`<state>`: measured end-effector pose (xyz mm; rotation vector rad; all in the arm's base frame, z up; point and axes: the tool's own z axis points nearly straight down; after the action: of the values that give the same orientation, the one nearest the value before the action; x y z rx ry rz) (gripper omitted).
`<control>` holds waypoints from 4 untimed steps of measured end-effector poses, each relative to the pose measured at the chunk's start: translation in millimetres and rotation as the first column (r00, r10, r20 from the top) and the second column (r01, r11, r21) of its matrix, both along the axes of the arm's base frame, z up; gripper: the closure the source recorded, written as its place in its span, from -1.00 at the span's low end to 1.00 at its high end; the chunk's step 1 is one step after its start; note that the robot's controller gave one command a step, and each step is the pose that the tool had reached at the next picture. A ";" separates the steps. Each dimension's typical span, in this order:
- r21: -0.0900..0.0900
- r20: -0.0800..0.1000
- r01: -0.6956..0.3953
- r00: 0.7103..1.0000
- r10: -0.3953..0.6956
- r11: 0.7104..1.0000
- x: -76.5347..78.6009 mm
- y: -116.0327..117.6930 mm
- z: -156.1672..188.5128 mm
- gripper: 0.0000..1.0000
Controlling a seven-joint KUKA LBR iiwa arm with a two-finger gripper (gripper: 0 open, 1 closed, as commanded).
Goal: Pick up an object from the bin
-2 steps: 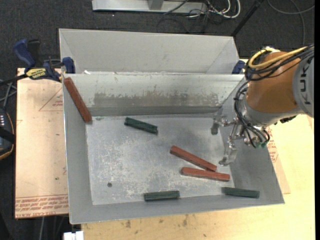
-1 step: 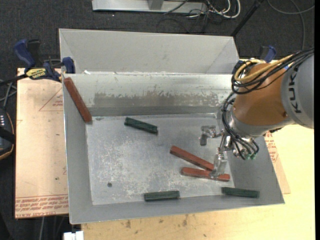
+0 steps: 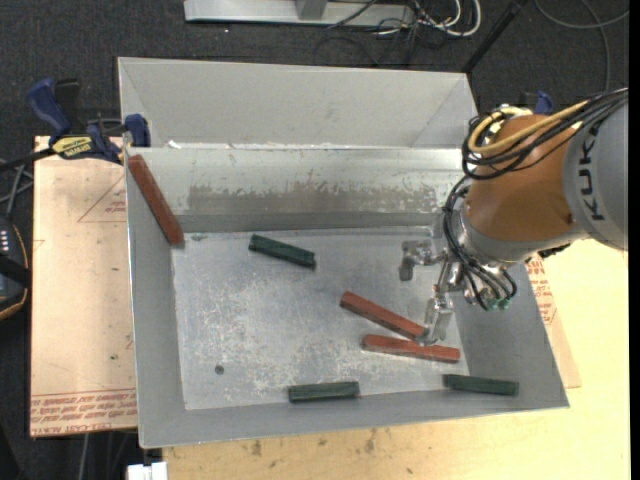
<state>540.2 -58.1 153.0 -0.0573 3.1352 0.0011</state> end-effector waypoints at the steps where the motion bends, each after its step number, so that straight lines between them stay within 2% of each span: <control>1: 0.000 -0.005 -0.056 0.998 0.056 0.998 -1.0 7.3 -83.8 -1.00; 2: 0.000 -0.003 0.153 0.988 -0.153 0.988 9.2 4.8 -82.8 1.00; 4: 0.000 -0.003 0.152 0.988 -0.152 0.988 9.0 5.0 -81.7 1.00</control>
Offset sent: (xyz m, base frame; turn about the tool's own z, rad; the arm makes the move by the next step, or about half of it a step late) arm 0.0082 0.0041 -0.0830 0.1555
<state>549.3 -53.1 71.3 0.1823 3.1338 0.0011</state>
